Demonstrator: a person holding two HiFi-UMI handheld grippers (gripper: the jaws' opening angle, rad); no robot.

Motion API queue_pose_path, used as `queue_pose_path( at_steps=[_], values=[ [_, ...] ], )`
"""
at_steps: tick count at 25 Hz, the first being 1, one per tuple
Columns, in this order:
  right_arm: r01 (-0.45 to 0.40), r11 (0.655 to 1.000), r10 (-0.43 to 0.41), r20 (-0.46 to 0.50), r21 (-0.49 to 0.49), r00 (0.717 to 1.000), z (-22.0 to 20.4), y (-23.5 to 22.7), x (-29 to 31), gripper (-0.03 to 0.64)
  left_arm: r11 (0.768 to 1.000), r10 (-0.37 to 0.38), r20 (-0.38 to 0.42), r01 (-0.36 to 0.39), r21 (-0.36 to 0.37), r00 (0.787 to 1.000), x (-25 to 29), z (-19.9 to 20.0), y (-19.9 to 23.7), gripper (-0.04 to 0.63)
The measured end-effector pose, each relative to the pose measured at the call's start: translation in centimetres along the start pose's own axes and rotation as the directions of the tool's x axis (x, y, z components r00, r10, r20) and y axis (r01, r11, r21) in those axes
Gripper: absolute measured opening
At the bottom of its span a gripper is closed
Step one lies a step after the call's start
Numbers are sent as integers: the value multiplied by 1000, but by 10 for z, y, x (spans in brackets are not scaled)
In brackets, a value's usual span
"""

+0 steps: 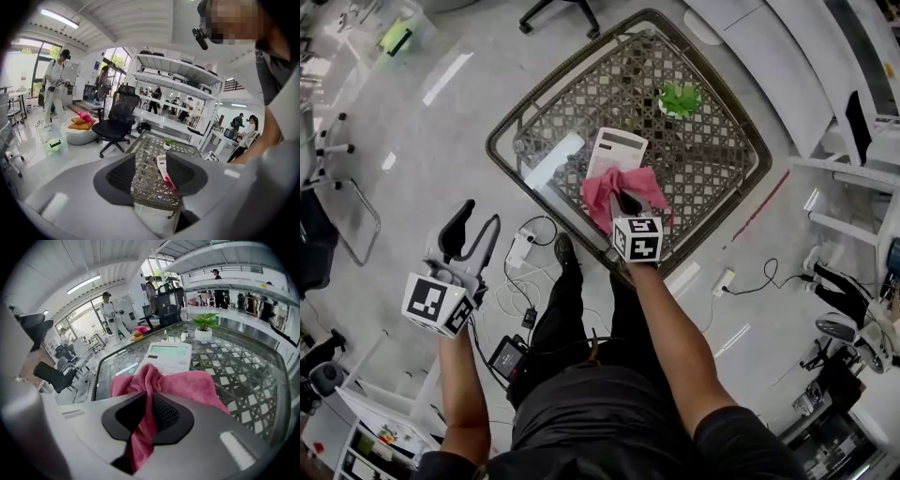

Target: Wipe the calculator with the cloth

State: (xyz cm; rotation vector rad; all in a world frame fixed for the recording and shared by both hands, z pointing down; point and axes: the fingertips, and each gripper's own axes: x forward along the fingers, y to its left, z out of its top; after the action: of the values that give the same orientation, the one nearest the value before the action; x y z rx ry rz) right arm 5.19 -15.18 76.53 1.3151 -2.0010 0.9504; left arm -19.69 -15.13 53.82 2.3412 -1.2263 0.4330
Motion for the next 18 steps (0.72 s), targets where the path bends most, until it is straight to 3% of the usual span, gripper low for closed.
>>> queue_pose_path(
  at_steps=[10, 18],
  values=[
    [103, 994, -105, 105, 24, 989, 69, -73, 5, 40, 999, -28, -20, 28, 14, 999, 13, 0, -10, 221],
    [58, 998, -53, 137, -28, 989, 123, -36, 47, 40, 1000, -10, -24, 10, -1, 1000, 4, -8, -7, 221]
  ],
)
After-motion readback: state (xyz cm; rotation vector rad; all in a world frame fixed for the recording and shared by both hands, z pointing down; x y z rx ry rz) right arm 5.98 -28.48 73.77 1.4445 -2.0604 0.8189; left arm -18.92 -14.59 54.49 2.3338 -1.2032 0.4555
